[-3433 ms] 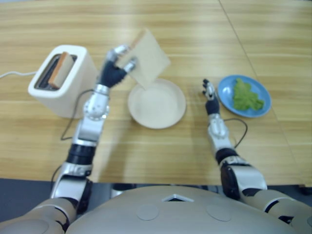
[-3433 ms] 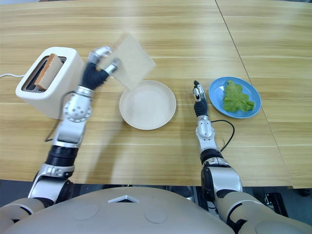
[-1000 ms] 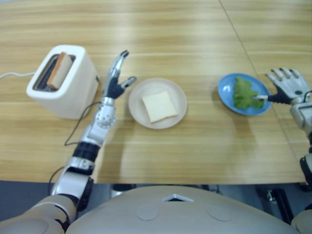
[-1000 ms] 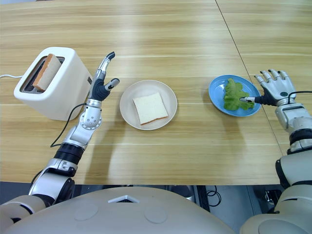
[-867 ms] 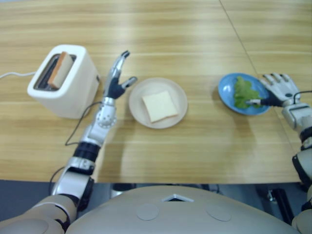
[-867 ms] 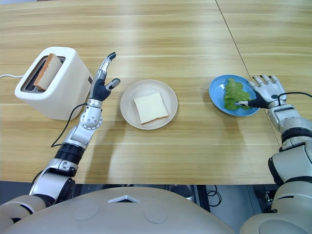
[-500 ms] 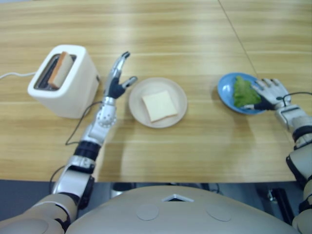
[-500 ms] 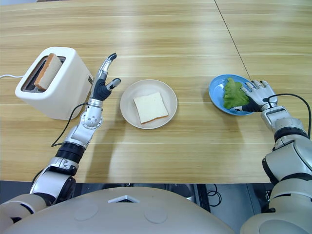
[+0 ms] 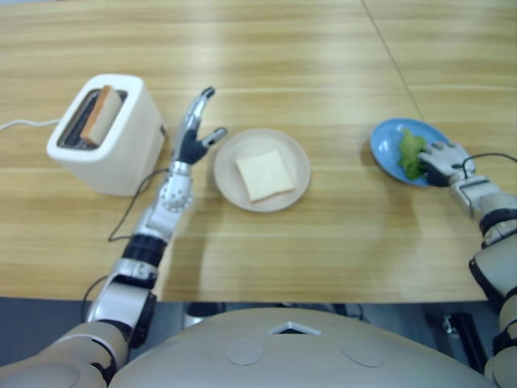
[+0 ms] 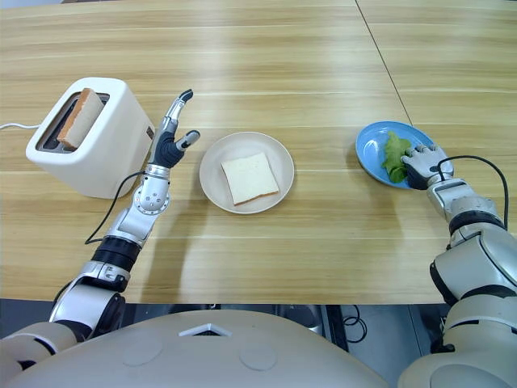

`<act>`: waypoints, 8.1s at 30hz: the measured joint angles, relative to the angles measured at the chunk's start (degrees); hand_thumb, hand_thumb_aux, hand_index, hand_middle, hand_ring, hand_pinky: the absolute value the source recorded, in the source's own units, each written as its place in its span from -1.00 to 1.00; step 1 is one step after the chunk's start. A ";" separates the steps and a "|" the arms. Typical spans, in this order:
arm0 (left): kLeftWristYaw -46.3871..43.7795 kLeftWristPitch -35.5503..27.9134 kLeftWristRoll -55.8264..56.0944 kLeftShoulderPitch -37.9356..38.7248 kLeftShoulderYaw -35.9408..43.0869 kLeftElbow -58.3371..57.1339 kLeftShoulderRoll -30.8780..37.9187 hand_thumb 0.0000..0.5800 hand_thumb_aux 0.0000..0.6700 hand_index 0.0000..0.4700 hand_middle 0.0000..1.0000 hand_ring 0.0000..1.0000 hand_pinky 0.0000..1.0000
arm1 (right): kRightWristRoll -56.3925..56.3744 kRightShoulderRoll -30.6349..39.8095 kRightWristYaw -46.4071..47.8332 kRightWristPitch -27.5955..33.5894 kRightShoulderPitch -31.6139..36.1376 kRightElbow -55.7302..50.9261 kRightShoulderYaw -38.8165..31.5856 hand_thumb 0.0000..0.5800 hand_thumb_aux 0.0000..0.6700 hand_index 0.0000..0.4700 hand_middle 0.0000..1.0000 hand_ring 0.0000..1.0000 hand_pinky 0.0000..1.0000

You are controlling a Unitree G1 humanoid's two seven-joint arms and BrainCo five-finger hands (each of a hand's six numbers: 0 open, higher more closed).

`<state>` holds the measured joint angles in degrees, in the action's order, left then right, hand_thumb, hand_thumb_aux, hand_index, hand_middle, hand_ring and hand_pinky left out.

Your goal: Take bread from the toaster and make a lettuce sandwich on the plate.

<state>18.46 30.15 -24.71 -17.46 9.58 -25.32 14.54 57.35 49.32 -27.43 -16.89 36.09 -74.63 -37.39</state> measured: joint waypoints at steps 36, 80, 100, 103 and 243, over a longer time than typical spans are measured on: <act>-5.80 4.99 18.25 -2.58 -12.96 -11.24 -2.87 -1.00 -1.00 -1.00 -1.00 -1.00 -1.00 | -2.86 -13.97 2.50 -2.03 -4.06 47.25 7.06 1.00 1.00 0.96 1.00 1.00 1.00; -4.85 6.71 15.72 -4.55 -12.50 -17.30 -4.11 -1.00 -1.00 -1.00 -1.00 -1.00 -1.00 | 0.61 -18.07 9.67 -4.27 -11.85 48.36 3.33 -1.00 -1.00 -1.00 -1.00 -1.00 -1.00; -3.81 7.01 14.18 -5.16 -12.34 -18.72 -3.96 -1.00 -1.00 -1.00 -1.00 -1.00 -1.00 | -2.26 -9.12 14.21 -7.01 -20.99 63.29 10.26 -1.00 -1.00 -1.00 -1.00 -1.00 -1.00; -3.19 7.06 13.41 -4.99 -12.30 -18.11 -3.79 -1.00 -1.00 -1.00 -1.00 -1.00 -1.00 | -3.74 -6.00 14.33 -6.55 -22.20 65.72 14.73 -1.00 -1.00 -1.00 -1.00 -1.00 -1.00; -47.75 -17.19 17.97 -10.83 1.50 -18.65 0.68 1.00 1.00 0.96 1.00 1.00 1.00 | 3.60 -17.83 18.23 -10.32 -25.94 66.48 5.64 -1.00 -1.00 -1.00 -1.00 -1.00 -1.00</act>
<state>-29.29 12.96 -6.74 -28.29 11.08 -43.97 15.23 60.95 31.49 -9.19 -27.21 10.16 -8.16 -31.75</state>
